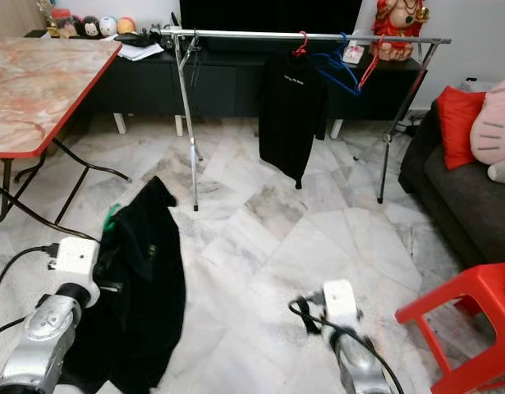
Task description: Hang hanger
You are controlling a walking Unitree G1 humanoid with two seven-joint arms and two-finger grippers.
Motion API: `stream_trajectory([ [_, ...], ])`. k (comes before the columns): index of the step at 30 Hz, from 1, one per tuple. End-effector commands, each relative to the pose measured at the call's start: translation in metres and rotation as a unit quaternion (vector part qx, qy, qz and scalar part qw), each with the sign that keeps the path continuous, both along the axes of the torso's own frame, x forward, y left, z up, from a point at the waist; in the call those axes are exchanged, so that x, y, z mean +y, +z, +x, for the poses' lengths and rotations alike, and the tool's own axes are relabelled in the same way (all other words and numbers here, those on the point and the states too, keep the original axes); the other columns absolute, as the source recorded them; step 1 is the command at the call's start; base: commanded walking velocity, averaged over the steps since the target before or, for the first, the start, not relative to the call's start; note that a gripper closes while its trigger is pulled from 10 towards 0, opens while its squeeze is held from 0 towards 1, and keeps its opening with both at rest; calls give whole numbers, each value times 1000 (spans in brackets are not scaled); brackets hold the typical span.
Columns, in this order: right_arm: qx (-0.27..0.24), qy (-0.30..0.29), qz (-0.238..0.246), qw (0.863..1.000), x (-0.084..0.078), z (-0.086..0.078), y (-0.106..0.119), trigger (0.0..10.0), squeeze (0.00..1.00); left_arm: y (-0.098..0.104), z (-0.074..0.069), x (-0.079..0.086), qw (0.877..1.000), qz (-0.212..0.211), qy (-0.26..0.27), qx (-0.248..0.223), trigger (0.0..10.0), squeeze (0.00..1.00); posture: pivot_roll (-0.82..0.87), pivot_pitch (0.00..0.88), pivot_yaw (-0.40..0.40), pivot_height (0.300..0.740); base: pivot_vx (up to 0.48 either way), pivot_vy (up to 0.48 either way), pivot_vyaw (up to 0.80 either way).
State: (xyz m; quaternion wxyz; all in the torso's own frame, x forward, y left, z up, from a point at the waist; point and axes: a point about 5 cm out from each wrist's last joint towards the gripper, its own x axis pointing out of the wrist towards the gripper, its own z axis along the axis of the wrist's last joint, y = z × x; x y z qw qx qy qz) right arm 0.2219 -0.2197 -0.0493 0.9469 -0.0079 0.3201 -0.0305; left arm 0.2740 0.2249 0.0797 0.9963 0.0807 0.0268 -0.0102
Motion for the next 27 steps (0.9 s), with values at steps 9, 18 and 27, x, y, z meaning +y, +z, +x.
stream_trajectory([
  [9,105,-79,17,991,-10,-51,-30,10000,0,12,-9,-25,999,-29,-25,-25,10000,0,-32,0,-56,740,0,0,0],
  [18,111,-82,30,990,-2,-49,-31,10000,0,10,-8,-33,999,-35,-36,-5,10000,0,-39,0,-50,740,126,0,0],
  [27,114,-85,37,989,6,-50,-34,10000,0,7,-12,-35,999,-41,-35,7,10000,0,-44,6,-49,740,345,0,0],
])
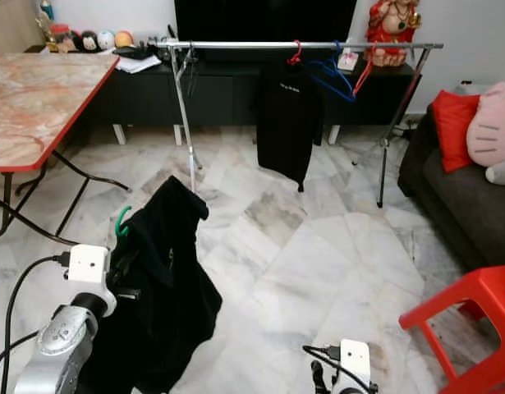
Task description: Hang hanger
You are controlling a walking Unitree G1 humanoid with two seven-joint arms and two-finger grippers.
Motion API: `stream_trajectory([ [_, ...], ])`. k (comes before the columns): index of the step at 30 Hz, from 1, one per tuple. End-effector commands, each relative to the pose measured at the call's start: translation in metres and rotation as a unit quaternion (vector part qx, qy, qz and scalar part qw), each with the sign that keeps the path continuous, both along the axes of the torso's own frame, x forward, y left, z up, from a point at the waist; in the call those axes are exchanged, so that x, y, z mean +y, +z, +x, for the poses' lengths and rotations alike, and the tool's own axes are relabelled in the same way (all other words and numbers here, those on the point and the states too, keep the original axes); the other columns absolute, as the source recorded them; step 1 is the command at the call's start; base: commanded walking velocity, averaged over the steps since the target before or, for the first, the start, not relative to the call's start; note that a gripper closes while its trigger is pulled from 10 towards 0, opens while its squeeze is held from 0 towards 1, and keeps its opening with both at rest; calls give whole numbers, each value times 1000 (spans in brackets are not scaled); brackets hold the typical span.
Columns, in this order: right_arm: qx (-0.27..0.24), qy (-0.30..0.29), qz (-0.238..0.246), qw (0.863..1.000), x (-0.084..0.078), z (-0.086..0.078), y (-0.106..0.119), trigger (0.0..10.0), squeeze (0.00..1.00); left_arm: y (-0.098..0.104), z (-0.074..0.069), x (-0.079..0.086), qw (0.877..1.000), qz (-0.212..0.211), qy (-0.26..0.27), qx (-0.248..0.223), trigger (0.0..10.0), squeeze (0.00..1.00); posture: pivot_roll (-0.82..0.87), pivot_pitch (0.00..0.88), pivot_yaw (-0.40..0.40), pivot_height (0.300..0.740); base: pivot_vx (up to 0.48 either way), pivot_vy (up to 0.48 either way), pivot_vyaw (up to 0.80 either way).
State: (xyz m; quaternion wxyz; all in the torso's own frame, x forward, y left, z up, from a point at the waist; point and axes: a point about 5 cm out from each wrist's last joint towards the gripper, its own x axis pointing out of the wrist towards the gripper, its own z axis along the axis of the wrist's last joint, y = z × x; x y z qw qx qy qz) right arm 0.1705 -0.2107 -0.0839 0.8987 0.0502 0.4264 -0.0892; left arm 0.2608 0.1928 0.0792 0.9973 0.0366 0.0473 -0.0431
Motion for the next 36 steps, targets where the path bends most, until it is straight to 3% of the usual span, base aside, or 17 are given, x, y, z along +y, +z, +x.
stream_trajectory([
  [1,2,-5,-4,1000,-3,0,1,10000,0,7,1,-4,1000,3,-7,-15,10000,0,-44,6,-49,740,379,0,0],
  [23,14,-33,1,999,-9,-9,-3,10000,0,-1,1,-18,1000,-10,-26,3,10000,0,-39,0,-45,740,406,0,0],
  [32,22,-28,-5,999,-11,-14,-4,10000,0,-4,-3,-13,1000,-18,-11,8,10000,0,-34,0,-50,740,415,0,0],
  [36,28,-18,-10,999,-13,-16,-5,10000,0,-6,-10,-2,1000,-14,9,12,10000,0,-34,0,-51,740,412,0,0],
])
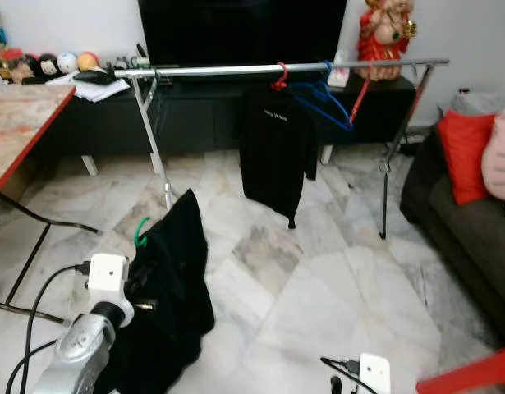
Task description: Hang hanger
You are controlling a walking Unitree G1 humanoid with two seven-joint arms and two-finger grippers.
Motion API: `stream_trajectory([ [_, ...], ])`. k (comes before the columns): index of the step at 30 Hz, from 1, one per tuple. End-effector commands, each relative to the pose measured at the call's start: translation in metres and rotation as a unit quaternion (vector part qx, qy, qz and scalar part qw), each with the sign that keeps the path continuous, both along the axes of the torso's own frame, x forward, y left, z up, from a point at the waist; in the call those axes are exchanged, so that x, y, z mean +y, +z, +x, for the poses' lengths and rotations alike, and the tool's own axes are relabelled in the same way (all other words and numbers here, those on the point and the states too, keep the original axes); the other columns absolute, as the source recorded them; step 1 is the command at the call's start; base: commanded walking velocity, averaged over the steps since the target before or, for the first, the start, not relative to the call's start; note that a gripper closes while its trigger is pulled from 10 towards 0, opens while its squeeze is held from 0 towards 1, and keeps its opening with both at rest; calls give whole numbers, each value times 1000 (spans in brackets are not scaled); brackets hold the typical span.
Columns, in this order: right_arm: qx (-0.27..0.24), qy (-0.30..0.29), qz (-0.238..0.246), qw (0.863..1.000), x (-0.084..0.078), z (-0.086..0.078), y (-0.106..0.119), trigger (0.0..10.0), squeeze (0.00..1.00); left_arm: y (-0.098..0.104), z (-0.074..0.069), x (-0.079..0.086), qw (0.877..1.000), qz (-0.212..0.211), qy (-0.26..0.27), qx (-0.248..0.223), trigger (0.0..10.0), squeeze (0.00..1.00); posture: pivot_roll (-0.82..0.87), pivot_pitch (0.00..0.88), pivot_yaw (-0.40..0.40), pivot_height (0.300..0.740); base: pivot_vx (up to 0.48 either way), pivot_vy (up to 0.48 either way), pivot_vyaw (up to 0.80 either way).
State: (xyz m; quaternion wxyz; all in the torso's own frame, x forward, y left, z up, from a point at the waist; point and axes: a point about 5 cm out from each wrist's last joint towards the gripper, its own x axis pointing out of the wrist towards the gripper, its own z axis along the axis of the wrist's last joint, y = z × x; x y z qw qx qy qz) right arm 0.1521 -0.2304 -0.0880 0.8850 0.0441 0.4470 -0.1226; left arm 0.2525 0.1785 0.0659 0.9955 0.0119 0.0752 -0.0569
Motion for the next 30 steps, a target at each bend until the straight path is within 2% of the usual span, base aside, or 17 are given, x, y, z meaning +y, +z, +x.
stream_trajectory([
  [1,2,11,7,1000,7,2,-1,10000,0,7,-4,15,1000,12,25,-15,10000,0,-32,0,-52,740,412,0,0],
  [7,5,32,7,999,9,2,-1,10000,0,2,-10,20,999,16,41,-8,10000,0,-27,0,-54,740,414,0,0],
  [30,-5,45,7,999,11,8,1,10000,0,-6,-13,10,999,1,47,6,10000,0,-44,0,-60,740,411,0,0],
])
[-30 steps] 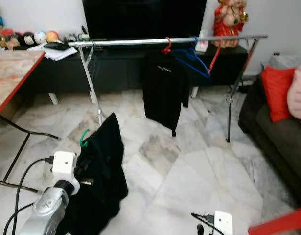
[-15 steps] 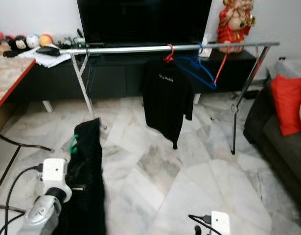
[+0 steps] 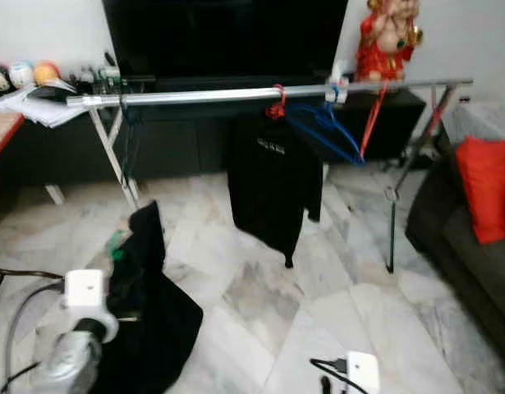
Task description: Hang hanger
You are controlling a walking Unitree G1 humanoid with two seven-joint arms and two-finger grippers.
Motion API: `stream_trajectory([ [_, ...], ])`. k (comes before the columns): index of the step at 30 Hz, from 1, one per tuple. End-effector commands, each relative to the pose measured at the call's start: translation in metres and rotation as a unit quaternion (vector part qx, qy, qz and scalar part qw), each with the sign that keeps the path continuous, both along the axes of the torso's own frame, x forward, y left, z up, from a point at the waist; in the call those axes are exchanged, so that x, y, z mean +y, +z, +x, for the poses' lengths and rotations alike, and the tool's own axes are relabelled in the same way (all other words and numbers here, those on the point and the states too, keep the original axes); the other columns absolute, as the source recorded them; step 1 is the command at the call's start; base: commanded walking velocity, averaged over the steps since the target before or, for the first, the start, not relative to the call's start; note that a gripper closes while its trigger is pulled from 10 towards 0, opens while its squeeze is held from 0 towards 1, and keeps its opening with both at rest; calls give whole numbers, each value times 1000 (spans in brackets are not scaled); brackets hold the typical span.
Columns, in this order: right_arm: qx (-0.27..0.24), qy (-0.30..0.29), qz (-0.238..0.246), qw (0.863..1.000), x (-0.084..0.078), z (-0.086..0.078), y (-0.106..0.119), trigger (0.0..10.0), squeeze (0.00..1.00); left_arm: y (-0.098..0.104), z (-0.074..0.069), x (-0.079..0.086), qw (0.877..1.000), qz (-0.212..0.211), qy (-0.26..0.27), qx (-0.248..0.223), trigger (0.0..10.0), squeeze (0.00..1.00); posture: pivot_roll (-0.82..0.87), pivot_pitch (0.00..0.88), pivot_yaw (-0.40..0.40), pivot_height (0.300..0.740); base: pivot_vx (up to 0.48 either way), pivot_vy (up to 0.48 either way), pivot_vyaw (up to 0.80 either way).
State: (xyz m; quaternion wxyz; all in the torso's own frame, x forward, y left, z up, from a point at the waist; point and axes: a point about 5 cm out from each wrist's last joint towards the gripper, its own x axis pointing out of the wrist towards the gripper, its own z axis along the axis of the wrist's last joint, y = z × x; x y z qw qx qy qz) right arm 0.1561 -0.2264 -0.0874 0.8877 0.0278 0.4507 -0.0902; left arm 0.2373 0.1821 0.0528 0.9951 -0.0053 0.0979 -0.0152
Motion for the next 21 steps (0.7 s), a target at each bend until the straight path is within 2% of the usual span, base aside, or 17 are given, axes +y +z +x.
stream_trajectory([
  [1,-7,9,7,1000,7,4,0,10000,0,7,2,6,1000,14,4,-16,10000,0,-44,0,-60,740,401,0,0],
  [5,-8,3,11,1000,7,3,0,10000,0,6,2,6,1000,14,4,-14,10000,0,-39,0,-59,740,362,0,0],
  [12,-11,-9,13,1000,8,2,0,10000,0,-2,-8,18,999,43,18,-13,10000,0,-27,0,-45,740,0,0,0],
  [21,-11,-7,16,1000,15,4,-1,10000,0,7,-7,35,997,64,29,-28,10000,0,13,0,-19,740,0,0,0],
])
